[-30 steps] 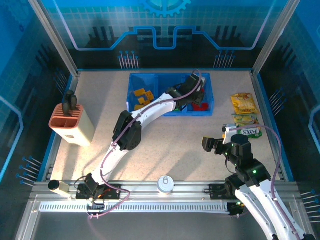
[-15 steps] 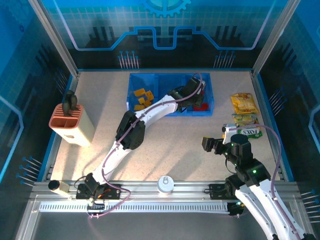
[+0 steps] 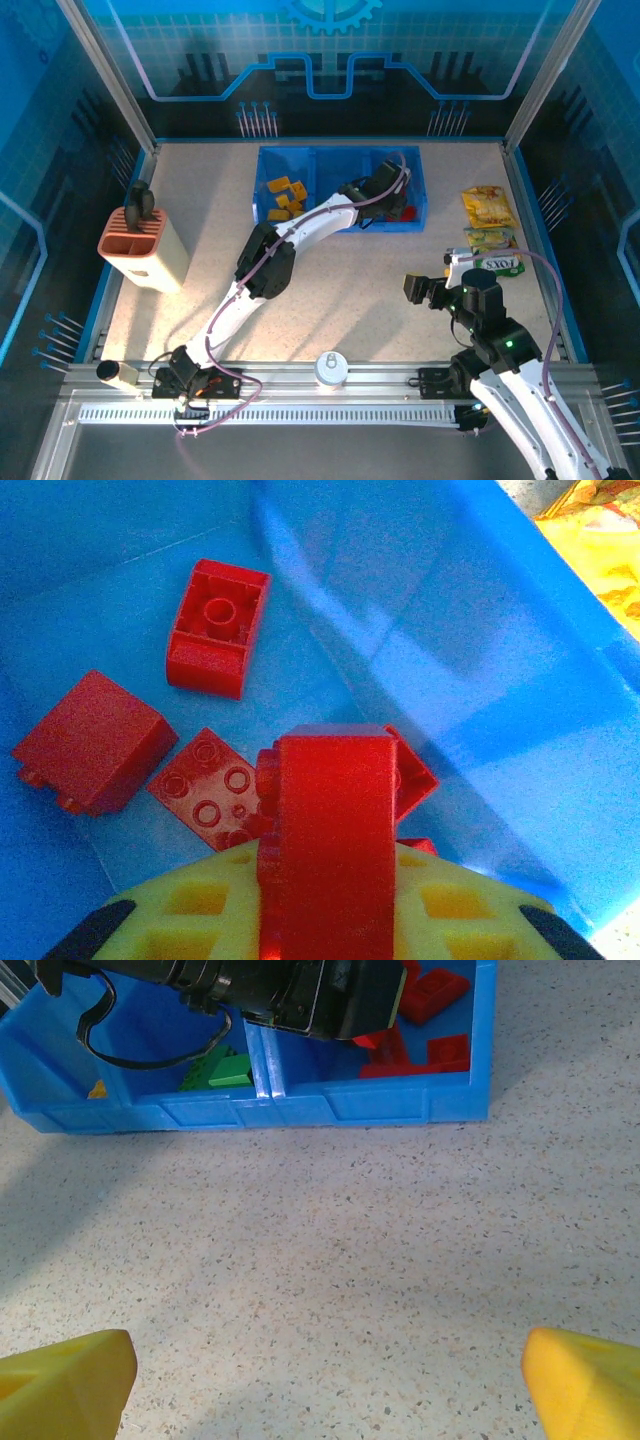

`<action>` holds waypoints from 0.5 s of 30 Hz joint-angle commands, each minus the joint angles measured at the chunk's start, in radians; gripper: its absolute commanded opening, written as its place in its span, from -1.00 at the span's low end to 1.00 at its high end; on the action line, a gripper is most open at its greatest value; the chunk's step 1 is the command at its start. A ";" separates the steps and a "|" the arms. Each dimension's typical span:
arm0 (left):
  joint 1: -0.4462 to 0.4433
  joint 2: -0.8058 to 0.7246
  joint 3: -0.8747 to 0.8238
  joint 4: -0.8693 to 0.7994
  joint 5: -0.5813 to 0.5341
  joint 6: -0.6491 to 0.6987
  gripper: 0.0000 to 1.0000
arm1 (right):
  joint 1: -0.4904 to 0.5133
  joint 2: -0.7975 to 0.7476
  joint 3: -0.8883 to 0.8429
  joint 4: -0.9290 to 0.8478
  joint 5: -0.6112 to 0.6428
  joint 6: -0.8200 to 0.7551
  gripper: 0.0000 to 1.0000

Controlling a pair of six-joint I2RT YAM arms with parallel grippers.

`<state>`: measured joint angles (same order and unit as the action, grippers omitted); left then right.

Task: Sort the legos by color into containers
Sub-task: Place the lego in the container.

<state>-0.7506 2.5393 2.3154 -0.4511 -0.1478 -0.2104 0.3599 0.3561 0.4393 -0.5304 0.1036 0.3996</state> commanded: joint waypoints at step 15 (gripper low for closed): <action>0.010 0.045 0.023 -0.033 -0.004 -0.003 -0.59 | 0.016 -0.006 0.004 0.012 0.004 0.012 1.00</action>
<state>-0.7506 2.5446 2.3157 -0.4515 -0.1482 -0.2104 0.3599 0.3561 0.4393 -0.5304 0.1036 0.4007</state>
